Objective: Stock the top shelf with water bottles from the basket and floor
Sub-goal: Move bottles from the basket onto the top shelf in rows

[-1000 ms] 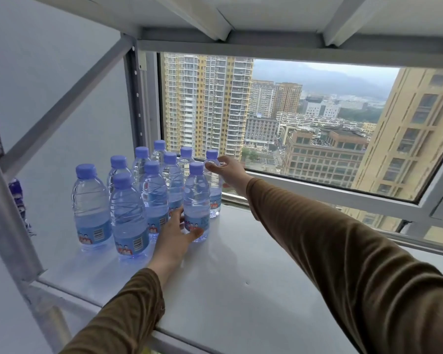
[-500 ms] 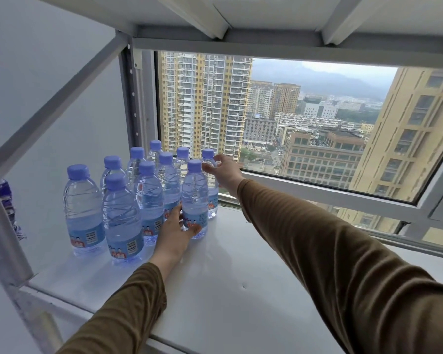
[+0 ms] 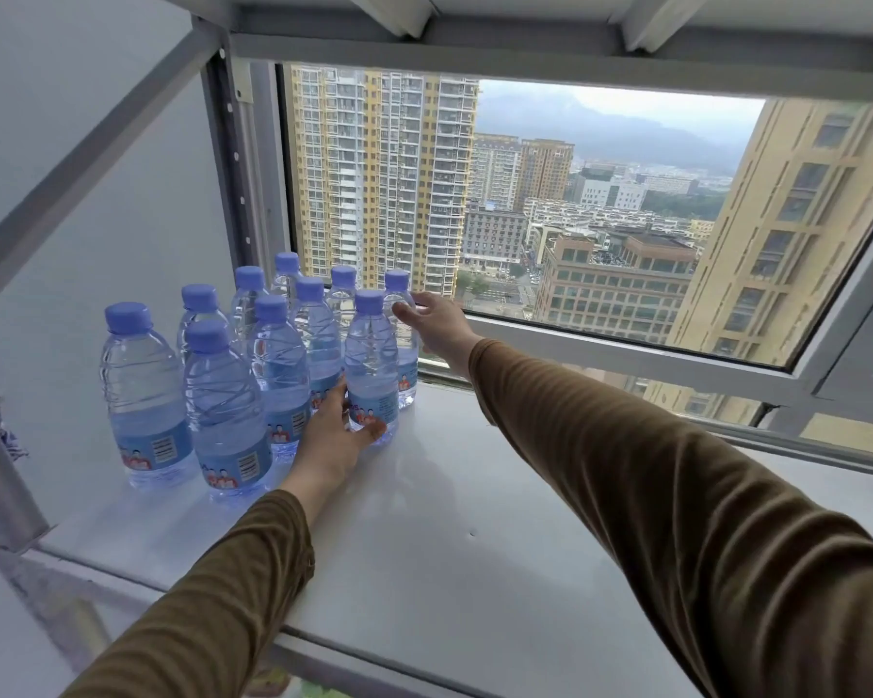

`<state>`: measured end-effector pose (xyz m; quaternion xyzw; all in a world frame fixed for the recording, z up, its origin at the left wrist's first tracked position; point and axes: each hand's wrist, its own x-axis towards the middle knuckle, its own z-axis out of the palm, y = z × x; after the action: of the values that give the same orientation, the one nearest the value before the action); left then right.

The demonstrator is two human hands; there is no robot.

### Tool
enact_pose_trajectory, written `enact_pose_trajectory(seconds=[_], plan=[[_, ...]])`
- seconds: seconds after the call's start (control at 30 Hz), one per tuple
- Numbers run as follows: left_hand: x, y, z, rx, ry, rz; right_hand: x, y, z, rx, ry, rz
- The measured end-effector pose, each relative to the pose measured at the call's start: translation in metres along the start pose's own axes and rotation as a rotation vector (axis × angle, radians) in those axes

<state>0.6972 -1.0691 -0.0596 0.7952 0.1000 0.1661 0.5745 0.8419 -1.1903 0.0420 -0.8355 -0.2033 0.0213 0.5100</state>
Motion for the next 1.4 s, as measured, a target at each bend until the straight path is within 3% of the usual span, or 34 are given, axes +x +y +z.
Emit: enact_pose_trajectory(seconds=[0.2,0.33,0.5,0.7,1.13,1.4], plan=[[-0.018,-0.001,-0.011,0.019,-0.051,0.013,-0.044,0.016,-0.011,-0.147,0.059,-0.004],[-0.037,0.002,-0.031,0.237,-0.102,0.059,-0.103,0.02,-0.016,-0.407,0.127,-0.049],[-0.074,0.006,-0.06,0.622,-0.302,0.216,-0.204,0.019,-0.01,-0.611,0.138,-0.051],[-0.132,-0.005,-0.084,0.789,-0.395,0.417,-0.319,0.015,0.012,-0.815,0.132,-0.057],[-0.267,-0.057,-0.107,0.795,-0.266,0.79,-0.477,0.027,0.074,-0.905,0.148,-0.14],[-0.34,-0.157,-0.129,0.802,-0.478,0.738,-0.558,0.095,0.15,-0.782,0.095,0.084]])
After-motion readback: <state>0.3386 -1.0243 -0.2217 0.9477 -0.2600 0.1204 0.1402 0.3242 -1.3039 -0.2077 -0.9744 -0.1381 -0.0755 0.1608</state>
